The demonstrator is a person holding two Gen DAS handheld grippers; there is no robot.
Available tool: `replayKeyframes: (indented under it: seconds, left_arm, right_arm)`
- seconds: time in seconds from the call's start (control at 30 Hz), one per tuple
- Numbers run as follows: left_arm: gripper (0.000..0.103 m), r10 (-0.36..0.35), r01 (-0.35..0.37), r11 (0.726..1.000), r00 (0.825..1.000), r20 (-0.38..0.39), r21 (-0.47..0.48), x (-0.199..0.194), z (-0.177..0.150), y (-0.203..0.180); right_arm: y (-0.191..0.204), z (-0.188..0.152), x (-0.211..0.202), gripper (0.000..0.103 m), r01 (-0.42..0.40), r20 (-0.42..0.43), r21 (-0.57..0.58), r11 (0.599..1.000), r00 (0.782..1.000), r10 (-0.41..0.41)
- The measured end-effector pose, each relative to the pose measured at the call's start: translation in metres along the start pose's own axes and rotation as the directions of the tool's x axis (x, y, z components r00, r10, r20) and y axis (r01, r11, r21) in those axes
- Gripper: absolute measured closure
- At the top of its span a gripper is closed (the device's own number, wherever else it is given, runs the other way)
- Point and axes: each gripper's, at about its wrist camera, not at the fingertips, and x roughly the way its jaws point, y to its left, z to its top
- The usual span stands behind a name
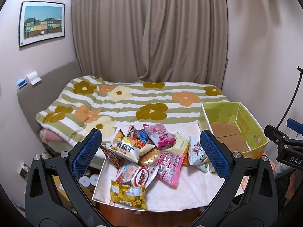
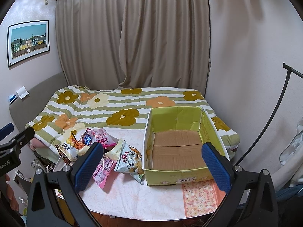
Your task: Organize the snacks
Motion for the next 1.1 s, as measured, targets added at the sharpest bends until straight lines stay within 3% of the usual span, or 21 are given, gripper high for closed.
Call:
replayKeyframes:
  seconds: [0.93, 1.1]
  left_arm:
    - [0.001, 0.027, -0.027, 1.0, 1.0, 0.001, -0.004, -0.002, 0.003, -0.005]
    - [0.001, 0.042, -0.043, 0.999, 0.998, -0.051, -0.014, 0.002, 0.002, 0.0]
  right_arm:
    - [0.003, 0.001, 0.002, 0.0, 0.006, -0.005, 0.001, 1.0, 1.0, -0.006]
    - [0.009, 0.001, 0.012, 0.0, -0.032, -0.055, 0.001, 0.999, 0.998, 0.032]
